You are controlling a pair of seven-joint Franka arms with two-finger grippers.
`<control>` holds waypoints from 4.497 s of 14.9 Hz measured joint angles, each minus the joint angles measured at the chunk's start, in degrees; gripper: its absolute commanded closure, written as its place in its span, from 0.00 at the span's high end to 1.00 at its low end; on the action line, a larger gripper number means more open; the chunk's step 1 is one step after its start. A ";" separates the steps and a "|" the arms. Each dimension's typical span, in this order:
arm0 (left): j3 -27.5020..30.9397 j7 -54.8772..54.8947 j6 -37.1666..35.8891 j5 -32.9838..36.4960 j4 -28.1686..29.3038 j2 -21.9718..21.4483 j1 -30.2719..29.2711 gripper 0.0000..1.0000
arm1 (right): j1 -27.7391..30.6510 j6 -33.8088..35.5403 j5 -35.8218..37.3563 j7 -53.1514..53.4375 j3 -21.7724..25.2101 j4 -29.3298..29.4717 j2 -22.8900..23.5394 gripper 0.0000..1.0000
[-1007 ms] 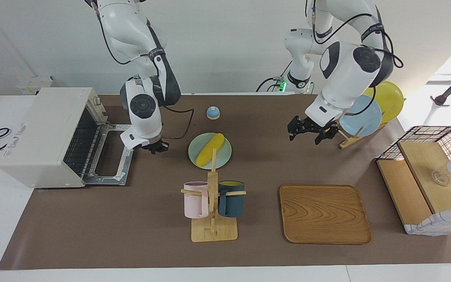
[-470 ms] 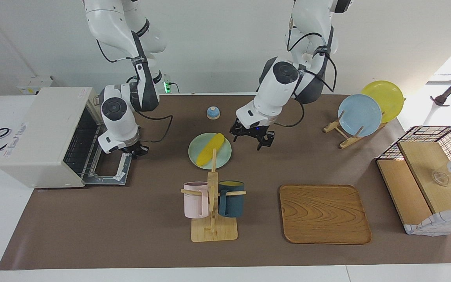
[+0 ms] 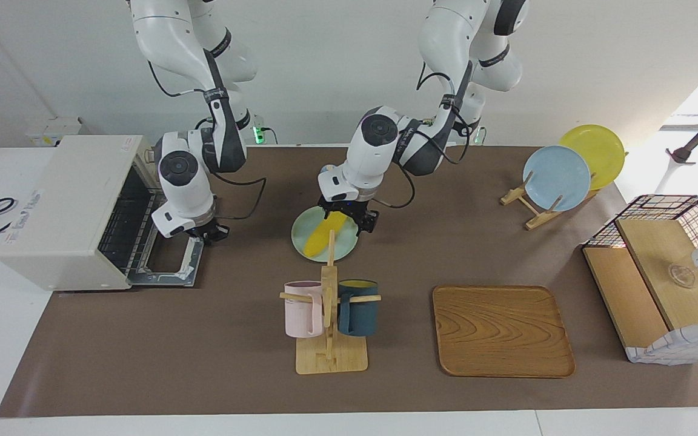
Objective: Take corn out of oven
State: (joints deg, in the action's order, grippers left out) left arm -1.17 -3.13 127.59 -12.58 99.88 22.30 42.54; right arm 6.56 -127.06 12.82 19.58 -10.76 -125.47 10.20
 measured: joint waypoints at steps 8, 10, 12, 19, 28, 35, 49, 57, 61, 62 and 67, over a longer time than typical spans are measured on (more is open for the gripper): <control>0.15 6.10 0.40 0.47 -0.65 2.72 3.55 1.00 | 2.90 10.65 -0.85 -11.77 -1.40 3.60 -8.13 0.00; 0.55 8.68 0.85 0.47 -0.69 3.15 3.53 1.00 | 5.72 12.84 -1.71 -17.62 -1.47 4.33 -11.64 0.00; 0.52 9.46 1.59 0.47 -0.68 3.56 3.58 1.00 | 9.28 13.88 -1.46 -22.62 -1.34 4.89 -14.45 0.00; 0.25 9.68 3.42 0.46 -0.32 5.37 4.73 1.00 | 13.01 13.74 -0.09 -30.31 0.13 5.69 -15.65 0.00; 0.26 7.28 3.60 0.45 -0.31 5.35 5.21 0.06 | 11.07 26.75 -4.65 -31.23 0.82 14.69 -14.47 0.58; 1.31 5.80 1.69 -1.16 -0.78 4.56 4.02 0.00 | 6.10 36.69 -11.29 -30.86 0.77 23.96 -14.50 1.00; 2.80 3.18 -16.23 -1.20 -2.50 -9.73 -27.13 0.00 | 0.39 41.85 -13.63 -22.28 -0.23 33.79 -12.00 1.00; 2.73 3.16 -13.98 -0.26 -20.80 10.10 -32.18 0.00 | -0.70 41.85 -13.62 -20.56 -0.50 34.28 -11.11 1.00; 3.62 3.02 -9.75 -0.23 -29.29 18.94 -32.35 0.00 | -0.86 41.86 -12.85 -20.47 -0.49 34.25 -11.10 1.00; 3.74 3.02 -8.88 -0.23 -29.88 19.87 -32.42 0.00 | -0.86 41.86 -12.63 -20.47 -0.49 34.24 -11.09 1.00; 3.73 3.02 -7.24 -0.12 -30.13 21.44 -32.32 0.00 | -0.86 41.86 -11.11 -20.47 -0.49 34.22 -11.03 1.00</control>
State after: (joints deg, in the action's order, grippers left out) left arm 2.56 -0.11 120.35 -12.70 69.75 43.74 10.22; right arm 5.70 -85.20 1.71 -0.89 -11.25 -91.25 -0.82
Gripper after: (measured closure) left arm 0.445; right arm 0.000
